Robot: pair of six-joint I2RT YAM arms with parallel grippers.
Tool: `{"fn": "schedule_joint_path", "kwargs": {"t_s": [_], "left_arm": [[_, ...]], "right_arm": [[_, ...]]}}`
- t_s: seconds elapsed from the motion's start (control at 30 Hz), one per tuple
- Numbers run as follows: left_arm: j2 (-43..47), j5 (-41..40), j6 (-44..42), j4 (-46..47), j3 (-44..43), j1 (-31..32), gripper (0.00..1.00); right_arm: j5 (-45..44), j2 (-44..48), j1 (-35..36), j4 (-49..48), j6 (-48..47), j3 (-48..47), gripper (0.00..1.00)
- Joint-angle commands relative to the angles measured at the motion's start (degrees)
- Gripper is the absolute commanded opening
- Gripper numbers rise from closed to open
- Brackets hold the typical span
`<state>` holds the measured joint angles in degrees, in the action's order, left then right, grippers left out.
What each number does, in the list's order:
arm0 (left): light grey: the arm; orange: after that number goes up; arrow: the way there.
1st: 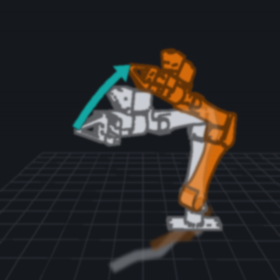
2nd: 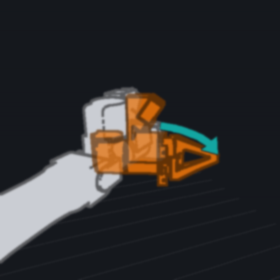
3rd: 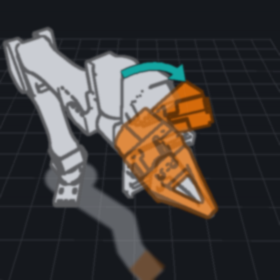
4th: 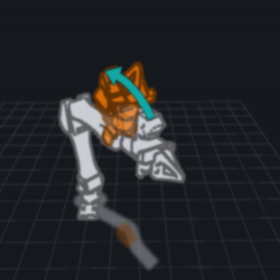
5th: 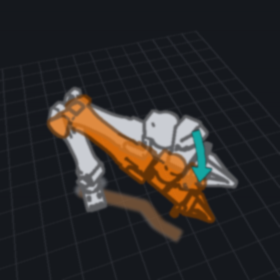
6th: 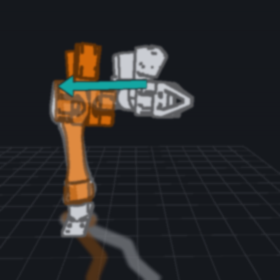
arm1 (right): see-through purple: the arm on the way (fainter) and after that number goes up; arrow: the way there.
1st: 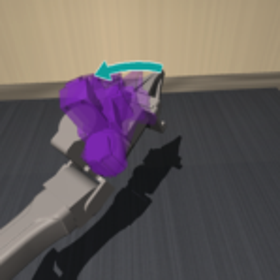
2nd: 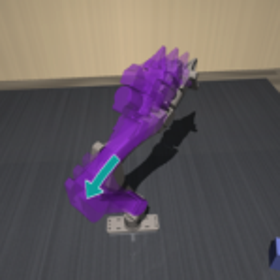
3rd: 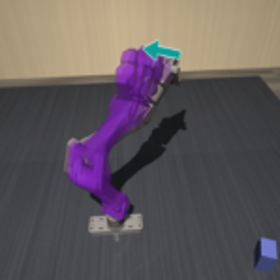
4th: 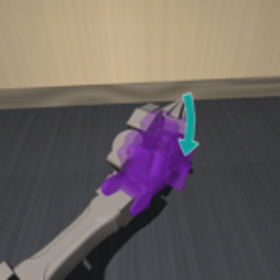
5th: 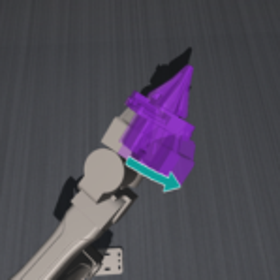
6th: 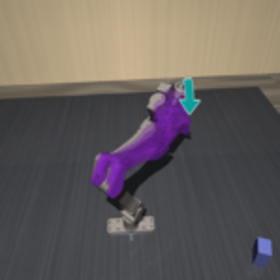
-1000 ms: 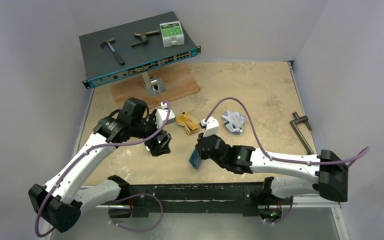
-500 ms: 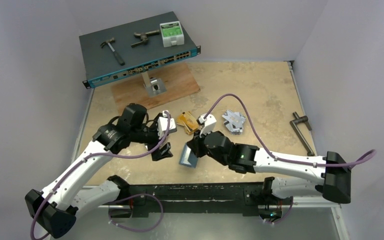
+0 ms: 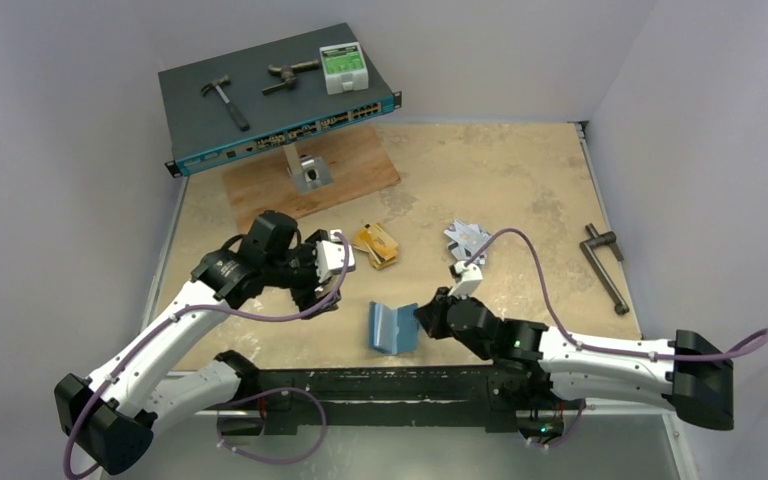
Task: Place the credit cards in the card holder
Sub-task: Place the card holder at the corner of the board.
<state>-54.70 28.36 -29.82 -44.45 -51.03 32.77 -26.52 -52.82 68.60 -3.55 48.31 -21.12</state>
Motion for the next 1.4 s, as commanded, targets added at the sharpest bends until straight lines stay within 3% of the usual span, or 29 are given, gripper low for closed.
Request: {"fn": "schedule_joint_path", "kwargs": {"t_s": [0.0, 0.1, 0.27, 0.33, 0.37, 0.43, 0.5, 0.63, 0.73, 0.9, 1.13, 1.37], "left_arm": [[-0.14, -3.04, -3.28, 0.87, -0.07, 0.19, 0.87], [-0.77, -3.98, -3.12, 1.36, 0.1, 0.21, 0.86], [-1.18, -5.52, -4.92, 1.2, 0.95, 0.19, 0.86], [-1.33, -6.83, -5.43, 1.24, 0.95, 0.12, 0.86], [-1.44, -7.62, -5.38, 1.25, 0.85, 0.1, 0.86], [-1.67, -9.57, -4.63, 1.37, 0.91, 0.06, 0.88], [-2.43, -11.3, -3.28, 0.84, 0.73, -0.47, 0.9], [-4.47, -11.3, -1.34, -0.94, -0.44, -5.82, 0.91], [-5.85, -11.84, -1.76, -1.63, -0.83, -10.45, 0.92], [-8.27, -12.83, -5.18, -0.87, 0.38, -13.19, 0.96], [-13.5, -7.53, -12.14, -0.63, 0.3, -22.87, 1.0], [-19.01, -7.05, -19.13, 4.26, 1.24, -28.27, 0.97]], "right_arm": [[-7.15, 5.46, -0.17, 11.4, 13.54, 3.62, 0.0], [-6.94, 6.8, -0.14, 15.31, 18.03, 5.29, 0.0], [-6.74, 1.01, -0.05, 16.48, 14.46, 1.27, 0.01], [-7.06, -3.5, -0.07, 21.75, 14.04, -3.17, 0.2], [-7.47, -5.73, -0.02, 23.04, 13.15, -5.18, 0.35], [-8.75, -8.53, 0.09, 28.55, 12.66, -9.02, 0.52], [-10.96, -8.24, 0.09, 32.14, 12.73, -11.74, 0.61], [-13.7, -0.59, 0.13, 33.99, 10.65, -15.22, 0.7], [-14.09, 1.77, 0.06, 30.12, 3.51, -18.9, 0.72], [-12.8, -6.73, 0.04, 29.61, -0.84, -26.82, 0.73], [2.91, -18.09, -2.62, 6.34, -7.63, -26.86, 0.73], [21.24, -35.97, -9.41, -7.38, -8.51, -31.59, 0.71]]}}
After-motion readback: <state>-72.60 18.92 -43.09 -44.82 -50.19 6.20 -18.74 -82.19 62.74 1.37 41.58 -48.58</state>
